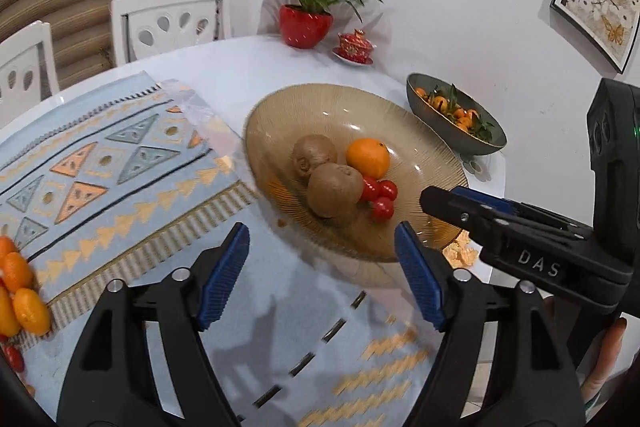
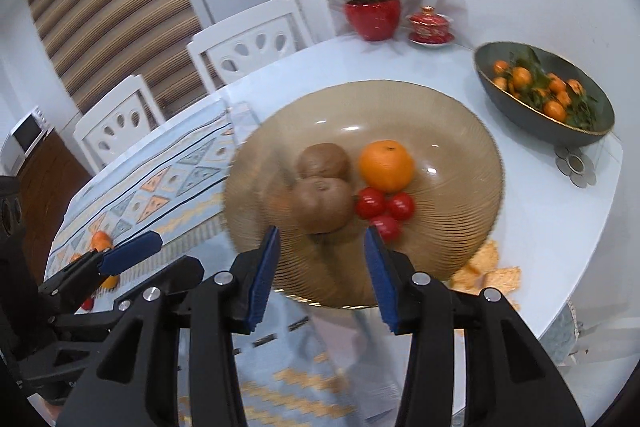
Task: Organize fruits
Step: 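Move both tools back over the oranges on the cloth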
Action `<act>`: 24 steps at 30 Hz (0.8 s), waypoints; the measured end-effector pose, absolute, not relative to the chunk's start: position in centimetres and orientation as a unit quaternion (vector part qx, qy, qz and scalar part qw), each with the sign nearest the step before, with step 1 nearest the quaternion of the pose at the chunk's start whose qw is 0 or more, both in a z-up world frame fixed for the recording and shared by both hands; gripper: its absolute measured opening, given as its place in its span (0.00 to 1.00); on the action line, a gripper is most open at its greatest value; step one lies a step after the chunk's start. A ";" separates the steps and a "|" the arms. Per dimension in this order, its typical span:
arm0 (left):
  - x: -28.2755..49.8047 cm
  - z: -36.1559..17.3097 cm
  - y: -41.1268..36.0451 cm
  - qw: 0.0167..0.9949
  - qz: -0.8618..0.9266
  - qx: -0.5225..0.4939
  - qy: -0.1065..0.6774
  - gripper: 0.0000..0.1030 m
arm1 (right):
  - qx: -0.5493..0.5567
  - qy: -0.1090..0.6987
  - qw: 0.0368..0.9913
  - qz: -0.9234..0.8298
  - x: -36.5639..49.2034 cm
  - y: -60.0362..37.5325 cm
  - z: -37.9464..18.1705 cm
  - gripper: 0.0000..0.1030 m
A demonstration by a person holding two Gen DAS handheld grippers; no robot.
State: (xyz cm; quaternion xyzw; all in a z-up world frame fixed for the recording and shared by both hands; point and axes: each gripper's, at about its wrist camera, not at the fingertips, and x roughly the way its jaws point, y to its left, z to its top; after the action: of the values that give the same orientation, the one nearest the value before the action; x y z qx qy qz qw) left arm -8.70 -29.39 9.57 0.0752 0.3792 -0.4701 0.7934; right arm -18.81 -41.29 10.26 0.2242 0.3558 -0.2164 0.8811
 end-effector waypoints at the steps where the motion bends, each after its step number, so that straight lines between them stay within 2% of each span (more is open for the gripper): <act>1: -8.7 9.7 -28.7 0.796 -0.468 0.073 0.377 0.77 | 0.220 0.356 0.883 -0.214 -18.6 -40.7 10.4 0.42; 13: -6.5 11.7 -18.4 0.835 -0.417 0.055 0.356 0.78 | 0.179 0.371 0.898 -0.151 -13.9 -33.5 11.4 0.42; 24: -1.7 12.4 -7.2 0.875 -0.335 0.024 0.348 0.80 | 0.134 0.408 0.902 -0.050 -7.6 -24.6 9.9 0.42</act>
State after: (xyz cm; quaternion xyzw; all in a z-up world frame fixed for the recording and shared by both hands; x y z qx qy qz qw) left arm -1.70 -7.18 12.38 0.0238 0.3483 -0.3350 0.8751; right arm -7.57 -24.58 9.92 0.1342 0.4084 -0.0496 0.9015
